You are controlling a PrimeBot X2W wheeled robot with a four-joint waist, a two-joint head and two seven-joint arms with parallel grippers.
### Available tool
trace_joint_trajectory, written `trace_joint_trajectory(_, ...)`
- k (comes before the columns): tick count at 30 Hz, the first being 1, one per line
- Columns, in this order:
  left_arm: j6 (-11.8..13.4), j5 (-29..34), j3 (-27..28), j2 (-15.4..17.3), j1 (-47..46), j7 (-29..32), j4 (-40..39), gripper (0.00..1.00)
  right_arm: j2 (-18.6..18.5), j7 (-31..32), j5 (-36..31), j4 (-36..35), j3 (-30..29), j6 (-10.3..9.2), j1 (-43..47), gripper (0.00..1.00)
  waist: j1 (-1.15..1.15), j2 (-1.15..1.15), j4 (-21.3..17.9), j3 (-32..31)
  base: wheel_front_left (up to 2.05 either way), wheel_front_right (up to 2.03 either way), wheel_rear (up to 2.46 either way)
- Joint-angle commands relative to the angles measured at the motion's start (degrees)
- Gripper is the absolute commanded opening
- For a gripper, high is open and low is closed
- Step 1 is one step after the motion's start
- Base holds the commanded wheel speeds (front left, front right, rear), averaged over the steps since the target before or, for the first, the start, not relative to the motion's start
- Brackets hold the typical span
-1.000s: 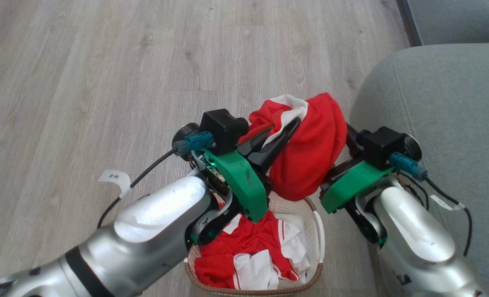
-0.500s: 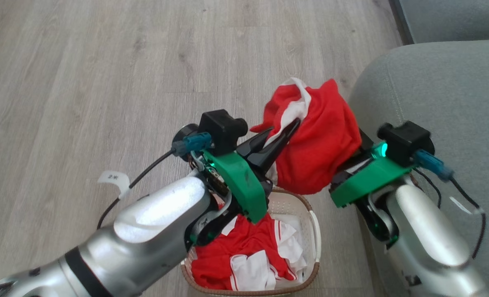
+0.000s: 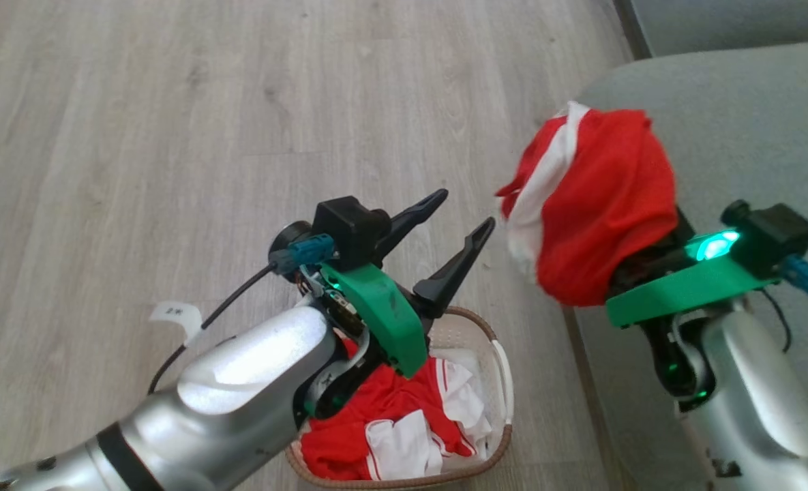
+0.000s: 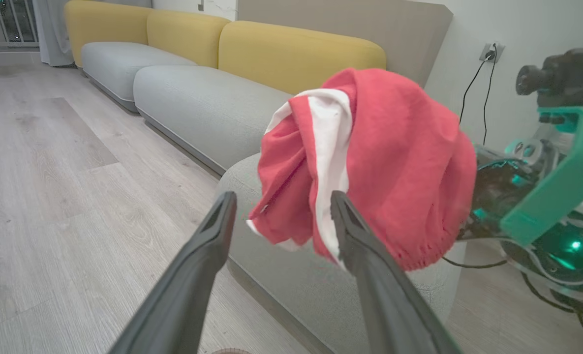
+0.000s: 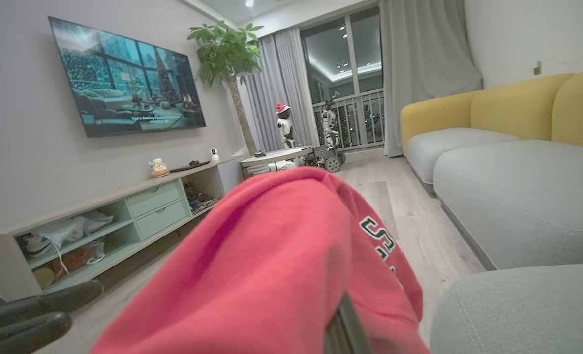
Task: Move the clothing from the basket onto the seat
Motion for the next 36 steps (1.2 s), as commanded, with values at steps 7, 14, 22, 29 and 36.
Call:
trace_joint_trajectory(7,0.30,1.92,2.13,2.37,-2.74,-1.55,-1.99,1.00,-0.79,-0.54,0.92,-5.22,-1.34,-0.02,1.04,0.00,0.00,0.00,-4.86,1.60,0.00,0.00,0.00)
trace_joint_trajectory(14,0.50,4.02,1.75,3.30,-3.22,-2.54,-1.93,1.00,-1.12,-0.54,0.96,-8.46,-3.11,-0.02,3.07,0.00,0.00,0.00,-10.35,2.89,0.00,0.00,0.00)
trace_joint_trajectory(22,0.72,5.49,1.58,3.87,-3.44,-3.26,-1.44,1.00,-0.72,-0.54,0.84,-10.96,-4.06,-0.02,4.67,0.00,0.00,0.00,-16.15,3.90,0.00,0.00,0.00)
trace_joint_trajectory(29,0.89,5.74,1.67,4.11,-3.67,-3.45,-1.47,1.00,-0.03,-0.54,0.57,-12.77,-4.65,-0.02,5.77,0.00,0.00,0.00,-20.65,4.73,0.00,0.00,0.00)
trace_joint_trajectory(36,1.18,6.10,1.46,4.35,-4.06,-3.32,-1.67,1.00,0.61,-0.54,0.43,-14.12,-5.00,-0.02,6.77,0.00,0.00,0.00,-24.21,5.50,0.00,0.00,0.00)
